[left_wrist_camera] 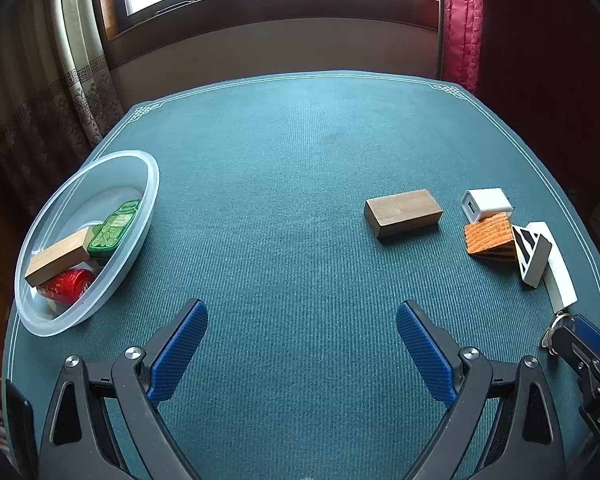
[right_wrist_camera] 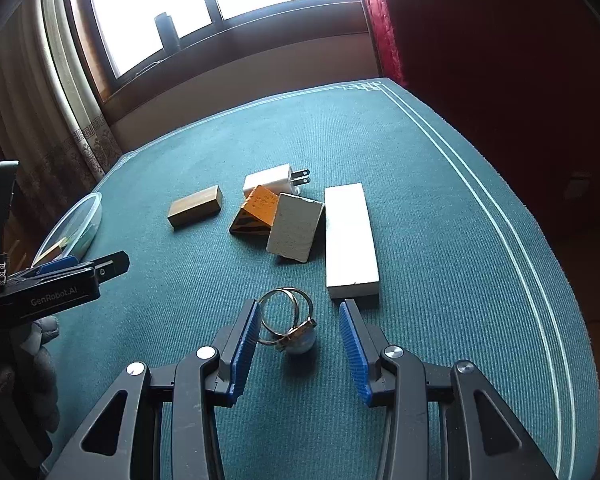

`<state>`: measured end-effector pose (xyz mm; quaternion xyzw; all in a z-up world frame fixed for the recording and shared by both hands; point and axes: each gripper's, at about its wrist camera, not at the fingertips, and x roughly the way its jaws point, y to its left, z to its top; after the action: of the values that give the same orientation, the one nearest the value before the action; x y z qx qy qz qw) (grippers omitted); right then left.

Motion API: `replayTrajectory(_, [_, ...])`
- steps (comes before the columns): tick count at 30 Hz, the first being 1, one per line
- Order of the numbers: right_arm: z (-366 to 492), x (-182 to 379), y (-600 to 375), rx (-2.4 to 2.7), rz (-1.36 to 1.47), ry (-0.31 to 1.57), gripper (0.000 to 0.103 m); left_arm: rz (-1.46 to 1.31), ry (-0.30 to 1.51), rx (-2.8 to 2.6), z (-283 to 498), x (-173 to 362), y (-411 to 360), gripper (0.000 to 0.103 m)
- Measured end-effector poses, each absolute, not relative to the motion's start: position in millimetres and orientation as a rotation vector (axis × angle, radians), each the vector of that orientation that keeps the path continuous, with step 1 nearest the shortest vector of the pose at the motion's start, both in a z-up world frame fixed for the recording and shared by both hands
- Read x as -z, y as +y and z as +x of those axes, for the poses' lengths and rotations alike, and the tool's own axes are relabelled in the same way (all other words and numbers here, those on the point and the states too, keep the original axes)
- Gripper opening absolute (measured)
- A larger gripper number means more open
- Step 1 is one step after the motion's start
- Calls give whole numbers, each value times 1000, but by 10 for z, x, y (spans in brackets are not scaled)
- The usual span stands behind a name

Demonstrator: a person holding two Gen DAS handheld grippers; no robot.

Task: Organize rigid objects
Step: 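Close the right tool on the gold ring and lift it, then grasp the small brown wooden block with the left tool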

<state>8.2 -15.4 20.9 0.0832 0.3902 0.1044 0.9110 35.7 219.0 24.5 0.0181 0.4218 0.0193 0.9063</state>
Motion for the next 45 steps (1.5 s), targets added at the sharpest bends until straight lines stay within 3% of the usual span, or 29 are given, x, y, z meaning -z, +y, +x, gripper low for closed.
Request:
replayTrajectory(29, [-225, -137, 27, -246, 75, 834, 44, 48, 877, -29, 365, -234, 2151, 96])
replayTrajectory(33, [-255, -130, 52, -228, 59, 830, 37, 48, 878, -24, 365, -225, 2144, 96])
replayTrajectory(45, [-196, -151, -39, -224, 124, 816, 37, 29, 898, -3, 645, -231, 2029, 96])
